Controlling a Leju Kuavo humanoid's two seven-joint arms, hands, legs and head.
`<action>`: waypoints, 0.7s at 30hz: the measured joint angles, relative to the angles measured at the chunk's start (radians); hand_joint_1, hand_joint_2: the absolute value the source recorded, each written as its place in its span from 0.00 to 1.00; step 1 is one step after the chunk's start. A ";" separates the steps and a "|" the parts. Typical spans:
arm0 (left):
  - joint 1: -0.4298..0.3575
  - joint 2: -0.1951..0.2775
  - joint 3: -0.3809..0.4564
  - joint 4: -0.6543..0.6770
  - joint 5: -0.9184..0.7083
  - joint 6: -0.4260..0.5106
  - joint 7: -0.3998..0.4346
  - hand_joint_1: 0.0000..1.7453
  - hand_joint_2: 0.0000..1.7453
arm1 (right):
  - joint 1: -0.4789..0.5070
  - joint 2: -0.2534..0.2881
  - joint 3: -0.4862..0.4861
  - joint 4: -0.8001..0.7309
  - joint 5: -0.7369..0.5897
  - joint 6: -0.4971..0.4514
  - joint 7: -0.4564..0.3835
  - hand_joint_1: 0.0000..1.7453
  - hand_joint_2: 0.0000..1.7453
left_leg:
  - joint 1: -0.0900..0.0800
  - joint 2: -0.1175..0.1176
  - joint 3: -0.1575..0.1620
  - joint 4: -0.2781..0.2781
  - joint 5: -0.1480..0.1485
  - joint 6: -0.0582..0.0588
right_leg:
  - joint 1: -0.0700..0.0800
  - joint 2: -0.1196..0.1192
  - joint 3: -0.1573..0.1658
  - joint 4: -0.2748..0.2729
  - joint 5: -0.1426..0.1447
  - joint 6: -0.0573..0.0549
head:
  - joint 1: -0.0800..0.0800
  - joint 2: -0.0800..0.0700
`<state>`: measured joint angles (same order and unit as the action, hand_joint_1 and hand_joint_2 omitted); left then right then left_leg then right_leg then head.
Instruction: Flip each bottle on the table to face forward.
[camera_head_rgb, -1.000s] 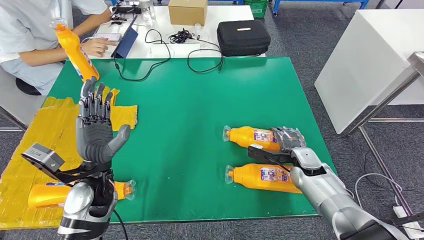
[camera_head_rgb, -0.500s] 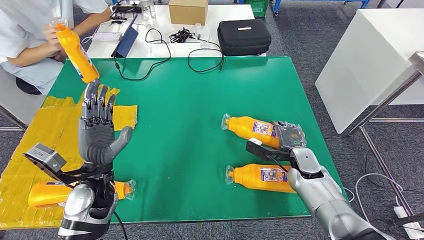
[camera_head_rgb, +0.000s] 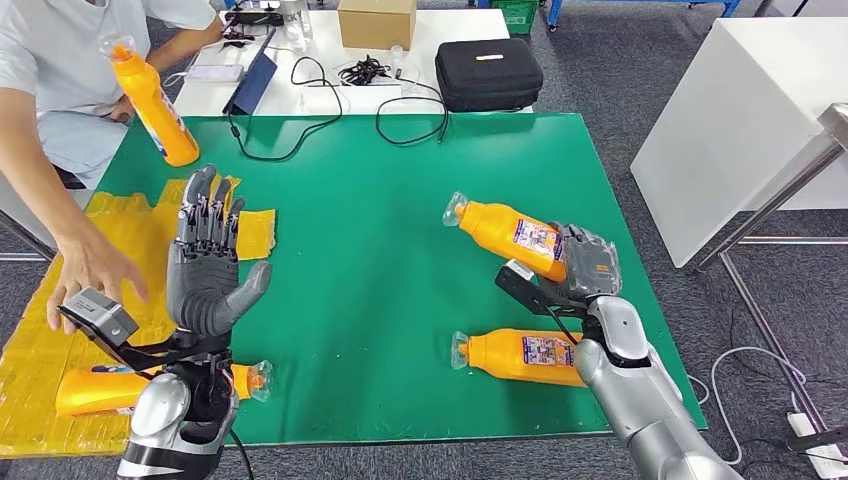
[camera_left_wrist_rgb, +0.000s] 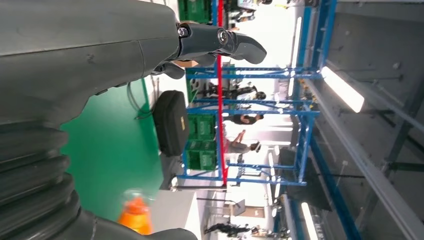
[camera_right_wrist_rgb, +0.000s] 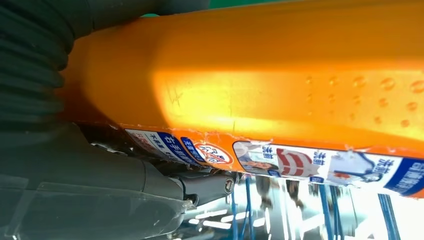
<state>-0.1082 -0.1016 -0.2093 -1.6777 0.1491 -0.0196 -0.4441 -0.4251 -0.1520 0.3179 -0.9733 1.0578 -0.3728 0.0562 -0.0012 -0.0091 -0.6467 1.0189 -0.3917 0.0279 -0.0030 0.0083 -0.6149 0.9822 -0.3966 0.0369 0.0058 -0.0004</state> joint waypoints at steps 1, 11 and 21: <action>0.001 0.001 -0.003 0.000 -0.003 -0.008 0.010 0.00 1.00 | 0.018 0.005 -0.013 -0.028 -0.015 -0.029 -0.014 1.00 1.00 | 0.000 0.000 0.000 0.000 0.000 0.000 | 0.000 0.000 0.000 0.000 0.000 0.000 | 0.000 0.000; -0.016 0.033 -0.086 0.004 -0.041 -0.112 0.140 0.00 1.00 | 0.209 0.093 -0.129 -0.365 -0.146 -0.178 -0.151 1.00 1.00 | 0.000 0.000 -0.001 0.000 -0.002 -0.002 | 0.000 0.000 -0.002 0.000 -0.001 0.000 | 0.000 0.000; -0.056 0.058 -0.152 0.014 -0.027 -0.137 0.166 0.00 1.00 | 0.223 0.180 -0.117 -0.460 -0.279 -0.187 -0.248 1.00 1.00 | 0.000 0.001 -0.001 0.000 -0.001 -0.002 | 0.000 0.000 -0.002 0.000 -0.001 0.000 | 0.000 0.000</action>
<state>-0.1641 -0.0434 -0.3611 -1.6638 0.1222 -0.1563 -0.2780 -0.2021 0.0277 0.2009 -1.4331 0.7787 -0.5600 -0.1918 -0.0010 -0.0084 -0.6477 1.0188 -0.3932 0.0259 -0.0029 0.0086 -0.6166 0.9823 -0.3974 0.0366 0.0058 -0.0004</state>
